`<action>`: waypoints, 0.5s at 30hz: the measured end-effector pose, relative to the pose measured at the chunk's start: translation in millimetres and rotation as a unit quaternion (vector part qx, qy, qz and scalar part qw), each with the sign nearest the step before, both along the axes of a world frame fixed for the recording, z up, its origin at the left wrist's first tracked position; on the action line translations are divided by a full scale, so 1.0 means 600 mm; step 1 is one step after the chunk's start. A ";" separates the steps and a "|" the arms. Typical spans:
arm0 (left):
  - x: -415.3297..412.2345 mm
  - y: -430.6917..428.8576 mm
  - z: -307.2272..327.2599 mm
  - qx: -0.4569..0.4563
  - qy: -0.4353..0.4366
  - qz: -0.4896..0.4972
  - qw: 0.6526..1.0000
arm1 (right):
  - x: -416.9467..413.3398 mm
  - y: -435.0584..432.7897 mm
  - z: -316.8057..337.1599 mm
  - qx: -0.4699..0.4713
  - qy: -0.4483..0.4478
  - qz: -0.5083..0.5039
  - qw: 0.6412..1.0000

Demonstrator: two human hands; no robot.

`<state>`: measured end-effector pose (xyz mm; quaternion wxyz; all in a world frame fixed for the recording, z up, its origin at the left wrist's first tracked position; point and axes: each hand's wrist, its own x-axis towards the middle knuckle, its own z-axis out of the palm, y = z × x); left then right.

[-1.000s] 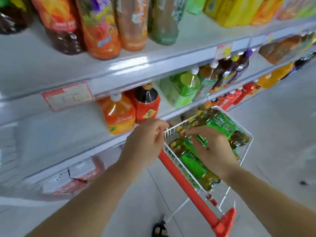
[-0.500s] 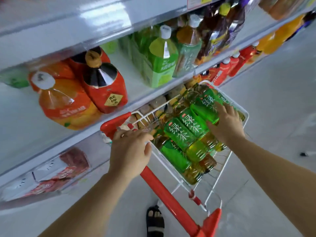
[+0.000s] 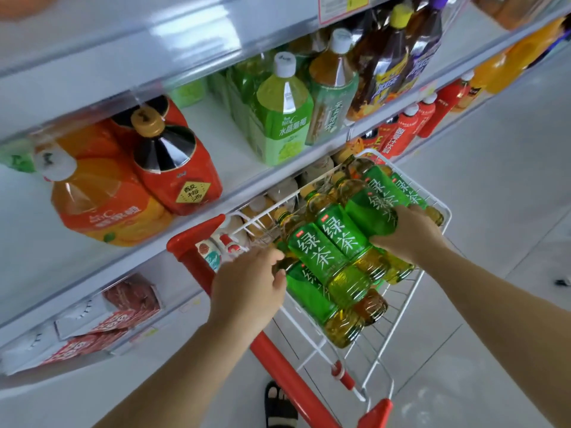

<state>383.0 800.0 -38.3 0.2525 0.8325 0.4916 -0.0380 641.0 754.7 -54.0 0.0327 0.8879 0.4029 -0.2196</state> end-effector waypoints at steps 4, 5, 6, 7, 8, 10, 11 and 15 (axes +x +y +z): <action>0.086 -0.011 -0.015 -0.270 -0.077 0.171 0.945 | -0.002 -0.047 0.002 0.010 0.019 -0.029 0.999; 0.105 -0.011 -0.022 -0.294 -0.085 0.206 0.929 | -0.002 -0.056 0.001 0.012 0.021 -0.031 0.999; 0.121 -0.013 -0.028 -0.301 -0.087 0.235 0.920 | -0.001 -0.063 -0.001 0.015 0.022 -0.033 0.999; 0.136 -0.014 -0.032 -0.296 -0.085 0.261 0.915 | 0.001 -0.069 -0.003 0.017 0.023 -0.036 0.999; 0.150 -0.017 -0.035 -0.286 -0.080 0.284 0.912 | 0.002 -0.073 -0.007 0.017 0.024 -0.040 0.999; 0.177 -0.025 -0.039 -0.285 -0.074 0.321 0.900 | 0.003 -0.079 -0.013 0.022 0.028 -0.052 0.998; 0.189 -0.030 -0.040 -0.297 -0.082 0.338 0.890 | 0.004 -0.081 -0.016 0.029 0.032 -0.058 0.997; 0.210 -0.047 -0.040 -0.285 -0.130 0.386 0.868 | 0.003 -0.087 -0.022 0.058 0.047 -0.069 0.995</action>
